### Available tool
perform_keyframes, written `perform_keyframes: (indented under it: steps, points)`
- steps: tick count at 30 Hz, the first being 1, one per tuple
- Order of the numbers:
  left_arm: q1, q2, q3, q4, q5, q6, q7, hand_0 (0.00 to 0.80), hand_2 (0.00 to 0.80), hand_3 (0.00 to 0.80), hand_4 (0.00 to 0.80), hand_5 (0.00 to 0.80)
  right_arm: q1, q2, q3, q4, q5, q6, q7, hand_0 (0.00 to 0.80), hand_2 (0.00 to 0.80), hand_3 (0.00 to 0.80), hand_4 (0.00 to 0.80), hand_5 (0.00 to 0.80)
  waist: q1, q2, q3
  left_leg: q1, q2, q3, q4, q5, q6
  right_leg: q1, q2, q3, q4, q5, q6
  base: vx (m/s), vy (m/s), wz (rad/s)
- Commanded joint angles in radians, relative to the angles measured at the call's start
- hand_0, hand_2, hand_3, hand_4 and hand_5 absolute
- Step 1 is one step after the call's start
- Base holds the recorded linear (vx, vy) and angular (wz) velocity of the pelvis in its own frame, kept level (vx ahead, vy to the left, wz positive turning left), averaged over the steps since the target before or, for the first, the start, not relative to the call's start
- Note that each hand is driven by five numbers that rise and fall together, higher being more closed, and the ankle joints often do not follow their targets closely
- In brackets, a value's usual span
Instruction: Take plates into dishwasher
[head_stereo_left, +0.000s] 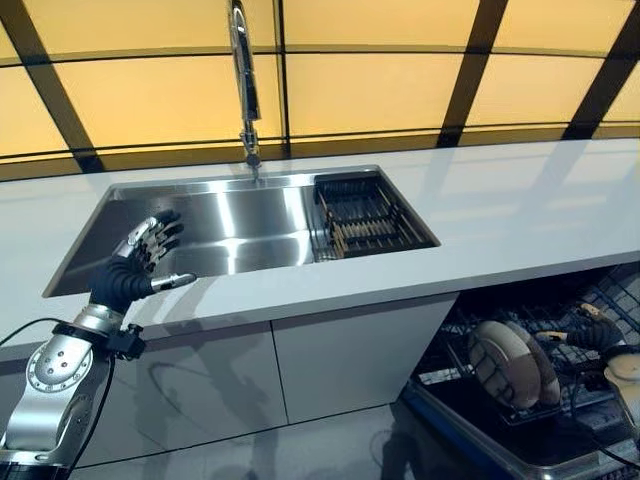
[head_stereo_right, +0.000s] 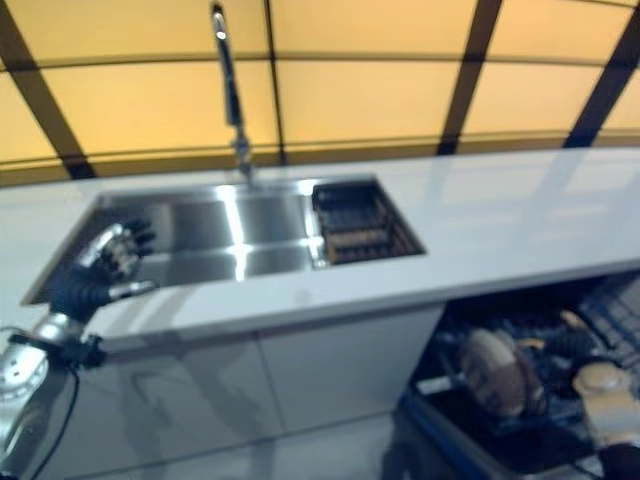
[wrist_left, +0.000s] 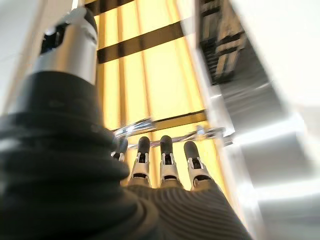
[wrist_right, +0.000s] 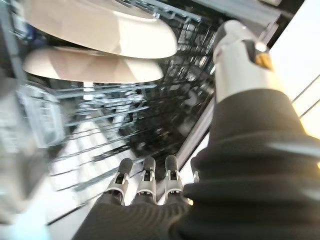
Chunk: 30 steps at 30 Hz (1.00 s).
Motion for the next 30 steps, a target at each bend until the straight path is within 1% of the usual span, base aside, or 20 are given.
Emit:
perform_keyframes:
  steps: [1,2,3,5,6,7,8,9,10,11,12,14,15,16,17,22,26,27,29,30]
  points:
    - [-0.009,0.001,0.072,-0.016,-0.014,-0.007,-0.027,0.000,0.000,0.000,0.000,0.000,0.040,-0.076,-0.019,-0.045,0.029,-0.001,0.021,0.000,0.000,0.000,0.000,0.000,-0.007,0.069,-0.007,0.092,0.070,0.020,-0.137,0.086,-0.011,0.013,0.076,-0.111,0.357,-0.194,-0.028,-0.262,0.060,-1.16]
    - [-0.003,-0.003,0.079,0.001,-0.012,-0.009,-0.036,0.000,0.000,0.000,0.000,0.000,0.061,-0.065,-0.029,-0.041,0.031,-0.014,0.024,0.000,0.000,0.000,0.000,0.000,0.005,0.081,-0.020,0.072,0.088,0.036,-0.148,0.106,-0.005,0.047,0.071,-0.111,0.408,-0.226,-0.039,-0.248,-0.006,-0.42]
    - [0.008,-0.009,0.082,0.026,-0.025,-0.028,-0.059,0.000,0.000,0.000,0.000,0.000,0.082,-0.048,-0.033,-0.024,0.037,-0.042,0.025,0.000,0.000,0.000,0.000,0.000,0.026,0.084,-0.036,0.044,0.099,0.046,-0.146,0.119,0.002,0.094,0.050,-0.097,0.434,-0.250,-0.046,-0.322,-0.043,-0.22]
    - [0.019,-0.018,0.077,0.045,-0.027,-0.027,-0.067,0.000,0.000,0.000,0.000,0.000,0.094,-0.023,-0.029,-0.005,0.065,-0.066,0.022,0.000,0.000,0.000,0.000,0.000,0.051,0.069,-0.057,0.006,0.100,0.047,-0.139,0.131,0.003,0.172,0.027,-0.061,0.411,-0.264,-0.040,-0.211,-0.117,-0.49]
    - [0.019,-0.019,0.073,0.051,-0.027,-0.028,-0.069,0.000,0.000,0.000,0.000,0.000,0.095,-0.018,-0.028,-0.003,0.070,-0.068,0.020,0.000,0.000,0.000,0.000,0.000,0.054,0.064,-0.060,0.001,0.097,0.045,-0.139,0.132,0.003,0.187,0.023,-0.054,0.400,-0.263,-0.037,-0.122,-0.131,-0.60]
    - [0.018,-0.021,0.066,0.058,-0.027,-0.024,-0.074,0.000,0.000,0.000,0.000,0.000,0.097,-0.009,-0.026,-0.001,0.083,-0.069,0.013,0.000,0.000,0.000,0.000,0.000,0.060,0.052,-0.066,-0.013,0.093,0.035,-0.138,0.138,0.001,0.222,0.021,-0.035,0.363,-0.266,-0.034,-0.116,-0.178,-0.42]
    - [0.018,-0.027,0.060,0.065,-0.027,-0.013,-0.074,0.000,0.000,0.000,0.000,0.000,0.092,0.001,-0.022,-0.004,0.088,-0.064,0.009,0.000,0.000,0.000,0.000,0.000,0.065,0.034,-0.074,-0.031,0.086,0.011,-0.134,0.147,-0.005,0.258,0.025,-0.008,0.289,-0.278,-0.030,-0.123,-0.201,-0.37]
    - [0.016,-0.027,0.059,0.070,-0.026,-0.015,-0.081,0.000,0.000,0.000,0.000,0.000,0.088,0.002,-0.021,-0.010,0.092,-0.058,0.010,0.000,0.000,0.000,0.000,0.000,0.063,0.030,-0.077,-0.034,0.083,-0.005,-0.135,0.149,-0.010,0.263,0.033,0.009,0.237,-0.304,-0.029,-0.133,-0.202,-0.30]
    - [0.020,-0.028,0.062,0.063,-0.028,-0.015,-0.085,0.000,0.000,0.000,0.000,0.000,0.080,0.007,-0.022,-0.023,0.097,-0.048,0.014,0.000,0.000,0.000,0.000,0.000,0.063,0.029,-0.077,-0.043,0.089,-0.014,-0.144,0.158,-0.020,0.270,0.052,0.010,0.191,-0.338,-0.029,-0.089,-0.115,-0.32]
    - [0.022,-0.030,0.064,0.061,-0.027,-0.014,-0.086,0.000,0.000,0.000,0.000,0.000,0.078,0.007,-0.022,-0.026,0.098,-0.045,0.015,0.000,0.000,0.000,0.000,0.000,0.063,0.029,-0.077,-0.043,0.091,-0.013,-0.146,0.160,-0.022,0.272,0.056,0.011,0.181,-0.345,-0.029,-0.147,-0.147,-0.21]
    - [0.018,-0.040,0.062,0.065,-0.023,-0.019,-0.096,0.000,0.000,0.000,0.000,0.000,0.065,0.010,-0.018,-0.030,0.103,-0.042,0.022,0.000,0.000,0.000,0.000,0.000,0.067,0.029,-0.075,-0.056,0.101,-0.007,-0.153,0.171,-0.032,0.286,0.070,0.007,0.133,-0.374,-0.033,-0.112,-0.109,0.01]
    - [0.017,-0.056,0.056,0.060,-0.005,-0.012,-0.116,0.000,0.000,0.000,0.000,0.000,0.061,0.016,-0.017,-0.027,0.108,-0.051,0.030,0.000,0.000,0.000,0.000,0.000,0.072,0.028,-0.074,-0.060,0.106,-0.013,-0.158,0.177,-0.040,0.294,0.081,0.004,0.092,-0.377,-0.040,-0.144,-0.149,0.05]
    - [0.019,-0.064,0.054,0.057,0.006,-0.006,-0.115,0.000,0.000,0.000,0.000,0.000,0.061,0.018,-0.017,-0.033,0.114,-0.050,0.034,0.000,0.000,0.000,0.000,0.000,0.073,0.031,-0.071,-0.063,0.113,-0.013,-0.159,0.189,-0.041,0.288,0.089,0.002,0.076,-0.366,-0.045,-0.096,-0.127,-0.08]
    - [0.019,-0.065,0.052,0.056,0.008,-0.003,-0.114,0.000,0.000,0.000,0.000,0.000,0.063,0.018,-0.016,-0.035,0.118,-0.050,0.034,0.000,0.000,0.000,0.000,0.000,0.072,0.029,-0.073,-0.056,0.112,-0.016,-0.165,0.181,-0.043,0.293,0.089,0.000,0.073,-0.374,-0.045,-0.126,-0.119,0.00]
    - [0.025,-0.071,0.053,0.055,0.017,0.006,-0.113,0.000,0.000,0.000,0.000,0.000,0.068,0.025,-0.016,-0.054,0.124,-0.045,0.035,0.000,0.000,0.000,0.000,0.000,0.071,0.033,-0.072,-0.054,0.119,-0.018,-0.173,0.196,-0.046,0.285,0.099,-0.007,0.054,-0.363,-0.052,-0.077,-0.105,0.09]
    - [0.033,-0.099,0.060,0.070,0.027,0.001,-0.126,0.000,0.000,0.000,0.000,0.000,0.082,0.062,-0.015,-0.090,0.128,-0.041,0.034,0.000,0.000,0.000,0.000,0.000,0.066,0.038,-0.078,-0.045,0.126,-0.032,-0.201,0.212,-0.056,0.271,0.114,-0.023,0.038,-0.353,-0.062,-0.103,-0.092,0.06]
    - [0.020,-0.108,0.044,0.081,0.044,0.003,-0.147,0.000,0.000,0.000,0.000,0.000,0.095,0.094,-0.018,-0.096,0.180,-0.039,0.029,0.000,0.000,0.000,0.000,0.000,0.060,0.042,-0.083,-0.043,0.127,-0.043,-0.213,0.217,-0.057,0.260,0.124,-0.035,0.042,-0.352,-0.067,-0.087,-0.071,0.06]
    - [0.015,-0.107,0.036,0.093,0.064,0.007,-0.155,0.000,0.000,0.000,0.000,0.000,0.098,0.106,-0.022,-0.097,0.217,-0.041,0.018,0.000,0.000,0.000,0.000,0.000,0.058,0.045,-0.087,-0.041,0.124,-0.055,-0.220,0.219,-0.057,0.254,0.130,-0.038,0.043,-0.351,-0.069,-0.077,-0.078,0.10]
    - [0.015,-0.101,0.031,0.100,0.088,0.012,-0.169,0.000,0.000,0.000,0.000,0.000,0.099,0.118,-0.025,-0.103,0.267,-0.035,0.025,0.000,0.000,0.000,0.000,0.000,0.055,0.048,-0.090,-0.041,0.123,-0.070,-0.225,0.224,-0.056,0.248,0.136,-0.033,0.051,-0.353,-0.070,-0.076,-0.086,0.17]
    - [0.020,-0.088,0.025,0.111,0.082,0.013,-0.187,0.000,0.000,0.000,0.000,0.000,0.115,0.136,-0.029,-0.115,0.320,-0.027,0.028,0.000,0.000,0.000,0.000,0.000,0.048,0.051,-0.091,-0.042,0.122,-0.081,-0.225,0.226,-0.054,0.237,0.144,-0.019,0.065,-0.353,-0.072,-0.068,-0.084,0.16]
